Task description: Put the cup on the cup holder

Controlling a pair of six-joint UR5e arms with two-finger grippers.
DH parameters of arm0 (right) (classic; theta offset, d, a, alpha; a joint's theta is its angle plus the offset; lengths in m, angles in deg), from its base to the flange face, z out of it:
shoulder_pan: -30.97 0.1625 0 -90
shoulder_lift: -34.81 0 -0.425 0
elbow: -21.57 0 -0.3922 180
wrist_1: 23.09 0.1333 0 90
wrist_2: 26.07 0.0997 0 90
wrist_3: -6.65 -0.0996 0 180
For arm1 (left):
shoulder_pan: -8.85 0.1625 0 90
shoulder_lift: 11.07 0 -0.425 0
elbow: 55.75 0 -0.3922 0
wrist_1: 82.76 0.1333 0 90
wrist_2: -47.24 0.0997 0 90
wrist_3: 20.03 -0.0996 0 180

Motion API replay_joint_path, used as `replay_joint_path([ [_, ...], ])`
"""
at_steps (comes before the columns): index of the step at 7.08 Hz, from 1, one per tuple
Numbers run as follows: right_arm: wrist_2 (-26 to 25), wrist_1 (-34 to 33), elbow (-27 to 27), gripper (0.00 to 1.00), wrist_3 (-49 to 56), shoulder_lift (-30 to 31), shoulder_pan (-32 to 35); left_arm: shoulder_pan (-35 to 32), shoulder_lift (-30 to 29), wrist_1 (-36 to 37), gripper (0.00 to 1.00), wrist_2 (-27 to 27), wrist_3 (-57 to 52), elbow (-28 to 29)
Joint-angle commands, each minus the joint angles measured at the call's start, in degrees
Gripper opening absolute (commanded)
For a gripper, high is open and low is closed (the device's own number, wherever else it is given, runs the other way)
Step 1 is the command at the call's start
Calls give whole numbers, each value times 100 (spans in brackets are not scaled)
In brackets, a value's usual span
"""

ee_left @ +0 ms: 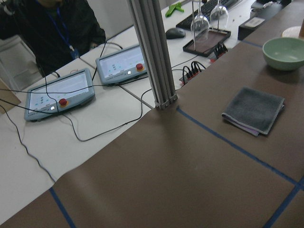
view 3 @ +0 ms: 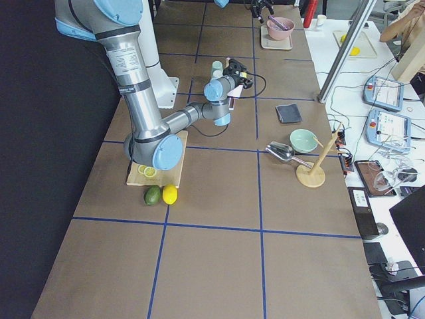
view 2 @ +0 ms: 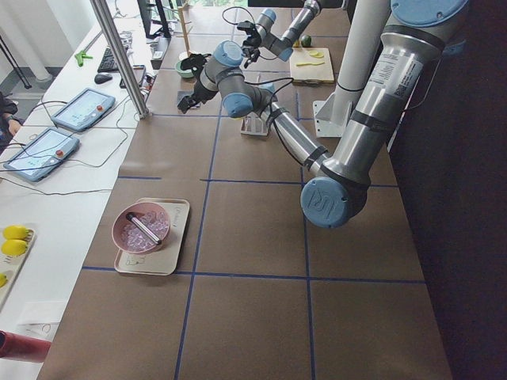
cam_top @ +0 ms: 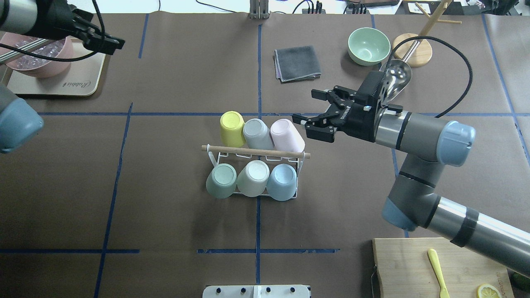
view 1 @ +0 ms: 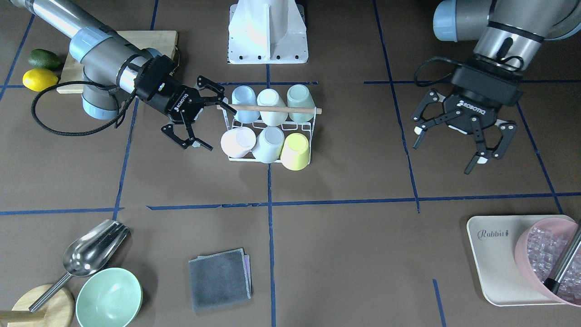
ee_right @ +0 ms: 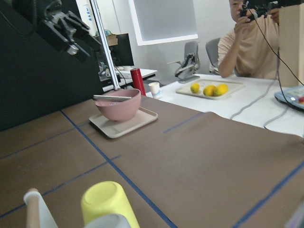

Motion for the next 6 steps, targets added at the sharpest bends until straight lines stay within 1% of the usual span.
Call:
replay_joint_path([
  [1, 1028, -1223, -615, 100, -212, 933, 866, -615, 26, 1883, 100, -938, -32, -266],
  [2, 2061, -1918, -626, 100, -204, 1076, 1681, -869, 43, 2264, 100, -1358, -32, -145],
  [3, 3107, -2864, -626, 100, -203, 1130, 2507, -1107, 391, 2277, 100, -1441, -145, 126],
  [4, 3709, -3552, -669, 100, -203, 1444, 3229, -1275, 847, 2268, 100, -1433, -442, 303],
  [5, 4254, -4125, -670, 100, -203, 1856, 3897, -1294, 1452, 2198, 100, -1441, -601, 322],
  [6, 4416, -4766, -678, 100, -169, 2277, 4374, -1311, 1624, 2189, 100, -1441, -603, 496],
])
